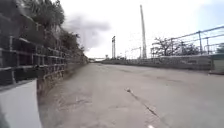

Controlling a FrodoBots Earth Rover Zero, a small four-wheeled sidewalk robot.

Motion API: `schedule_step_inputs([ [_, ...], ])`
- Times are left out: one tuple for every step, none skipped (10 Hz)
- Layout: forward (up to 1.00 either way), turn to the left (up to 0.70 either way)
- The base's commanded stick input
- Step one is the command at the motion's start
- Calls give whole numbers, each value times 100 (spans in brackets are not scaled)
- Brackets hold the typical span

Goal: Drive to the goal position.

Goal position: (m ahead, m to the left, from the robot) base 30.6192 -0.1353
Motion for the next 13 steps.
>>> schedule_step_inputs([
  [70, 0],
  [70, 0],
  [70, 0],
  [70, 0],
  [70, 0],
  [70, 0],
  [70, 0],
  [70, 0],
  [70, 27],
  [70, 27],
  [70, 27],
  [70, 0],
  [70, 0],
])
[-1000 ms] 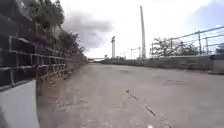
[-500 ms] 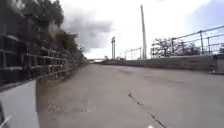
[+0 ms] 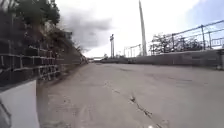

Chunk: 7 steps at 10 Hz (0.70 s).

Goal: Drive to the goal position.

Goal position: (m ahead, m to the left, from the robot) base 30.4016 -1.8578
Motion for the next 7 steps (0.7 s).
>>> schedule_step_inputs([
  [70, 0],
  [70, 0],
  [70, 0],
  [70, 0],
  [70, 0],
  [70, 0],
  [70, 0],
])
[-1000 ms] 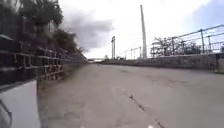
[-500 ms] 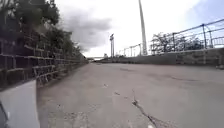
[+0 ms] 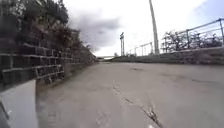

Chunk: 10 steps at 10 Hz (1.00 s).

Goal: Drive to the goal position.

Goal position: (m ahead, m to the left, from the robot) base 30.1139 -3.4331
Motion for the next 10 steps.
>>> schedule_step_inputs([
  [70, 0],
  [70, 0],
  [70, 0],
  [70, 0],
  [70, 0],
  [70, 0],
  [70, 0],
  [70, 0],
  [70, -27],
  [70, -27],
])
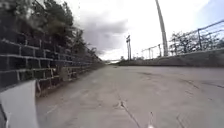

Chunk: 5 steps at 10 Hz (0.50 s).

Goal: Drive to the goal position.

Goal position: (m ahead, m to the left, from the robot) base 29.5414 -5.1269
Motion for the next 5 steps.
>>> schedule_step_inputs([
  [70, -27],
  [70, 0],
  [70, 0],
  [70, 0],
  [70, 0],
])
